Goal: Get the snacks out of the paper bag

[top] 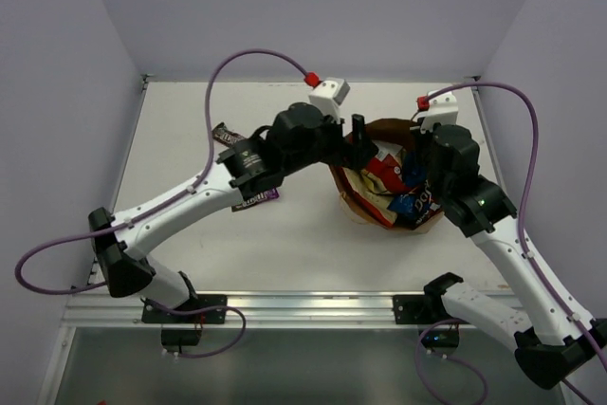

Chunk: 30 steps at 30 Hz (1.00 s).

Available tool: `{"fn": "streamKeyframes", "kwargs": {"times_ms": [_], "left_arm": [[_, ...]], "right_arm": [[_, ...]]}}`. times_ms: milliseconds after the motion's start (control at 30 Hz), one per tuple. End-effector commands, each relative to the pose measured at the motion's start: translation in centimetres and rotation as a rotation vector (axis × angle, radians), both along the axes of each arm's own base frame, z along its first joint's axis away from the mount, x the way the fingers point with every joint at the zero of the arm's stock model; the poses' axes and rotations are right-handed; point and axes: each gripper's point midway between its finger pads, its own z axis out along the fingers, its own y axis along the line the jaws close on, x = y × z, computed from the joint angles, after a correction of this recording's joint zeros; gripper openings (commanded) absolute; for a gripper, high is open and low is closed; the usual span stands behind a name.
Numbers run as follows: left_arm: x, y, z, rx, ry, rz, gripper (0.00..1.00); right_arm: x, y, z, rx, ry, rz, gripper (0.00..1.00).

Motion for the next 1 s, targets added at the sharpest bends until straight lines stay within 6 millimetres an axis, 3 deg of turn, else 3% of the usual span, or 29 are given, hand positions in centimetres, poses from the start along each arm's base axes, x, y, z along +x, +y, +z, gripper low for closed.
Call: {"fn": "streamKeyframes", "kwargs": {"times_ms": [0, 200, 567, 767, 900, 967], "left_arm": [[-0.8, -3.7, 0.2, -0.009, -0.012, -0.005, 0.86], [-0.7, -8.4, -1.6, -0.048, -0.03, -0.022, 0.83], [0.8, -11.3, -1.7, -0.084, -0.244, -0.052, 0.74], [1.2, -13.0, -4.6, -0.029, -0.221, -0.085, 0.71], [1.5, -14.0, -8.1, 0.033, -0.171, -0.093, 0.71], [1.4, -14.3, -9.0, 0.043, -0.158, -0.099, 0.7]], "right_arm": [[0.1, 0.5, 3.5, 0.09, -0.101, 0.008, 0.0], [-0.3, 0.8, 3.9, 0.13, -0.08, 0.016, 0.0], [-1.3, 2.0, 4.0, 0.229, 0.017, 0.039, 0.0], [-1.6, 2.4, 4.4, 0.254, 0.016, 0.063, 0.0], [-1.6, 2.6, 4.1, 0.255, 0.024, 0.073, 0.0], [-1.6, 2.7, 4.0, 0.256, 0.023, 0.076, 0.0]]}}
